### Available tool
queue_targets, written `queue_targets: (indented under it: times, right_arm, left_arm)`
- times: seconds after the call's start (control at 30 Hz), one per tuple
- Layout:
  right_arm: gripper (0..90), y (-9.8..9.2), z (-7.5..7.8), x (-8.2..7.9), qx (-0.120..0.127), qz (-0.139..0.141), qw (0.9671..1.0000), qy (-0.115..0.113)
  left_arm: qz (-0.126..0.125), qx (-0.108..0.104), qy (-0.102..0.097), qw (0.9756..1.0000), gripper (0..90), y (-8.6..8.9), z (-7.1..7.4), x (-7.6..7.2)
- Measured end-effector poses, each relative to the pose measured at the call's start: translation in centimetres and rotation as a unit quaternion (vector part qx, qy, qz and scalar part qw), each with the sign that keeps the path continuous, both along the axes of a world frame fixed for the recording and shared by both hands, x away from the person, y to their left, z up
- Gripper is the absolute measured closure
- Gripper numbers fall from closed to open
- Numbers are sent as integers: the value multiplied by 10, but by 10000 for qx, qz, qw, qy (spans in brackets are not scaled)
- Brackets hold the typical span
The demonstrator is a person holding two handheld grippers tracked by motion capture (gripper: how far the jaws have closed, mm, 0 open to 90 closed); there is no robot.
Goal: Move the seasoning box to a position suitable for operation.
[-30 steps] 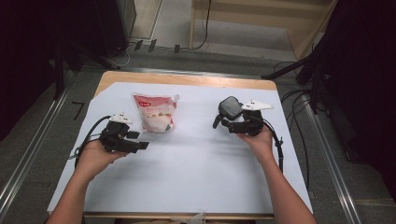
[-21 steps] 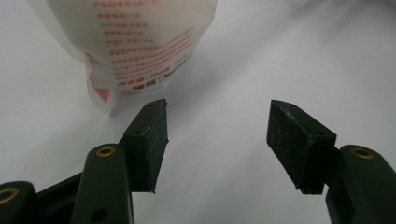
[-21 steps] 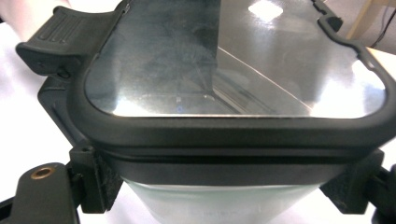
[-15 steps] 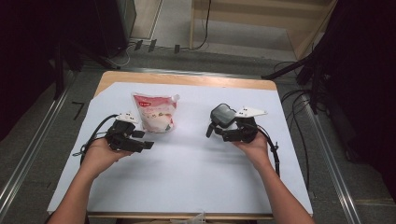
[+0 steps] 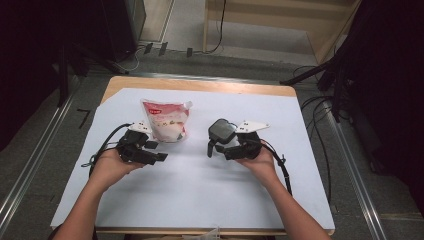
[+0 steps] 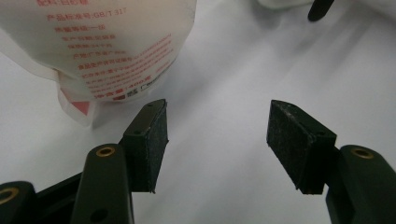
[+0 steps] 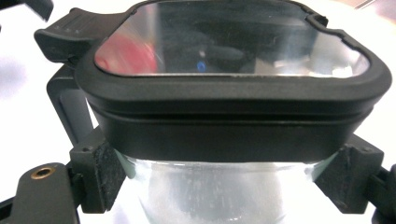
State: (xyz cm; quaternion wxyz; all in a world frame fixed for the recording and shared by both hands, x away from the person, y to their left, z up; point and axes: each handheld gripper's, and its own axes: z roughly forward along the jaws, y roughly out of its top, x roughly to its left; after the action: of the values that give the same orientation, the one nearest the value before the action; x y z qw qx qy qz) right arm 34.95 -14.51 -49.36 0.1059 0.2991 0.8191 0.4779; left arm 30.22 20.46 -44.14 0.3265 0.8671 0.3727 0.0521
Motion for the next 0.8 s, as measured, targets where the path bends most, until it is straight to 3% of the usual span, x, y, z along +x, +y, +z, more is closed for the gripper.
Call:
queue_targets:
  times: [0.1,0.5,0.8]
  right_arm:
    - [155,6,-7,0,-103,89,9999,96]
    - [154,10,-16,-9,-371,157,9991,-124]
    - [152,9,-16,-11,-347,112,9993,-94]
  left_arm:
    - [3,11,12,10000,396,-1,0,0]
    - [-72,-46,102,9999,394,-5,-1,0]
    - [-188,-28,85,9998,385,-15,-3,-1]
